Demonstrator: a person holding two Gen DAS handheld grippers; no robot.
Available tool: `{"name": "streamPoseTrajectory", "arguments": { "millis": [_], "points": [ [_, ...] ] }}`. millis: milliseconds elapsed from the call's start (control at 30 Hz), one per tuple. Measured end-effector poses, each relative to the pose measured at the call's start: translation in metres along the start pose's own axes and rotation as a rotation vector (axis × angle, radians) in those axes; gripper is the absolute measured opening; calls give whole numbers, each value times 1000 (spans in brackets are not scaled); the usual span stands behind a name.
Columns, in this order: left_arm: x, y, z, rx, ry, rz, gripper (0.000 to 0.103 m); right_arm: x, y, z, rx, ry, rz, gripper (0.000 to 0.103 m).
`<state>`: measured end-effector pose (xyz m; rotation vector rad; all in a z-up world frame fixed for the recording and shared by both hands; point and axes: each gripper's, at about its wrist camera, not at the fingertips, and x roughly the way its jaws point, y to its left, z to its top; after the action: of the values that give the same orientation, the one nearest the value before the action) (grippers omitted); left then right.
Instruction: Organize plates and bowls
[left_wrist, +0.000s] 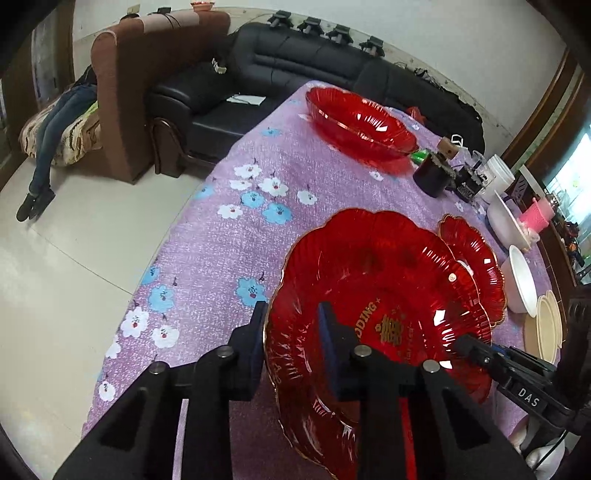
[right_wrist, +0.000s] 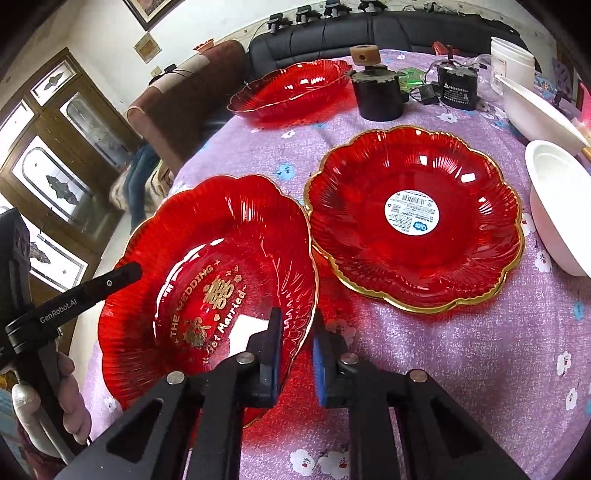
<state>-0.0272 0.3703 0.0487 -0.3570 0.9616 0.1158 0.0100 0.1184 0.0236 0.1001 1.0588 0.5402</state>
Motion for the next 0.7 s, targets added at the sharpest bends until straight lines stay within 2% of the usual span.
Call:
{"name": "streamPoseTrajectory", "arguments": {
  "millis": [267, 433, 700],
  "points": [
    [-49, -5, -2, 1, -95, 3, 26, -29, 17, -1, -43, -66, 22, 15],
    [-69, -11, -8, 21, -143, 38, 26, -37, 24, -5, -53, -76, 38, 15],
    [-49, -2, -20, -2, -96, 58, 26, -23, 22, -14, -49, -40, 24, 16]
  ]
}}
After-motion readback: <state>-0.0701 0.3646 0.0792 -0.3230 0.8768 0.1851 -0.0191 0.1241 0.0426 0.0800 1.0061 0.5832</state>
